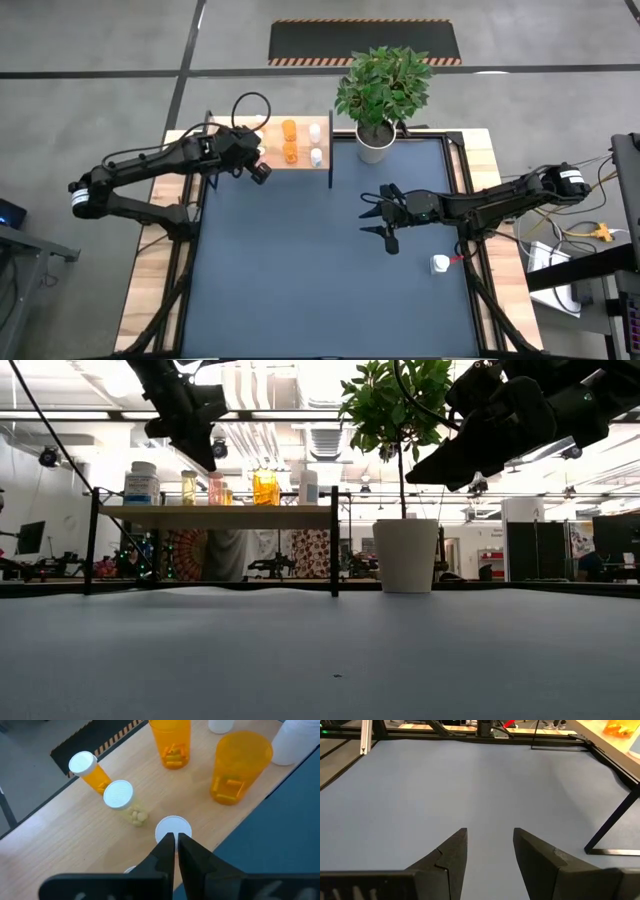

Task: Pick and place medicine bottles onto shelf by color
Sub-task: Adjust the pill bottles on the shelf

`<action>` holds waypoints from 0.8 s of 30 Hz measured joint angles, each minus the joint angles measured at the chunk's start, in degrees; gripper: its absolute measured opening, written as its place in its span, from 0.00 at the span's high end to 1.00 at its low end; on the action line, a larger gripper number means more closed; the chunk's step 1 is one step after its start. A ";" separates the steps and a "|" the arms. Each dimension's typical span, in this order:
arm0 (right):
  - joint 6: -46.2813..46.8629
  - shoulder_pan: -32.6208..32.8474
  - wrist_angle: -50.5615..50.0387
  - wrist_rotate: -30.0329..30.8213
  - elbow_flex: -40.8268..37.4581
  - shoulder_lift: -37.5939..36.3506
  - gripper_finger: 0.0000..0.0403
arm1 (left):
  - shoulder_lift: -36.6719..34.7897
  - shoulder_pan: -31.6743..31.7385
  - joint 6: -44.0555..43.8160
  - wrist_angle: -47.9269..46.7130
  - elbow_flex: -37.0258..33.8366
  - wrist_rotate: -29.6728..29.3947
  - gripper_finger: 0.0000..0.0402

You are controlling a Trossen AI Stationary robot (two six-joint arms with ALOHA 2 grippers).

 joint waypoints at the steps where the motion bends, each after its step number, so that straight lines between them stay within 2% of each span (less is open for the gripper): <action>1: -0.01 0.00 0.00 0.00 0.00 0.00 0.63 | 0.00 0.00 0.00 -0.02 0.09 0.02 0.99; 8: -0.02 0.00 -0.02 0.00 0.00 0.00 0.63 | -0.07 0.00 -0.04 0.59 0.84 0.03 0.99; 14: -0.21 0.01 -0.01 0.00 0.00 0.00 0.63 | 0.08 -0.05 -0.05 8.45 0.31 1.10 0.99; 18: -0.18 0.01 -0.02 0.02 0.00 0.00 0.63 | 2.58 -1.06 -0.20 11.75 0.34 2.44 0.99; 24: -0.04 0.00 -0.09 0.00 0.00 0.00 0.63 | 7.01 -1.07 0.43 10.39 1.26 0.32 0.99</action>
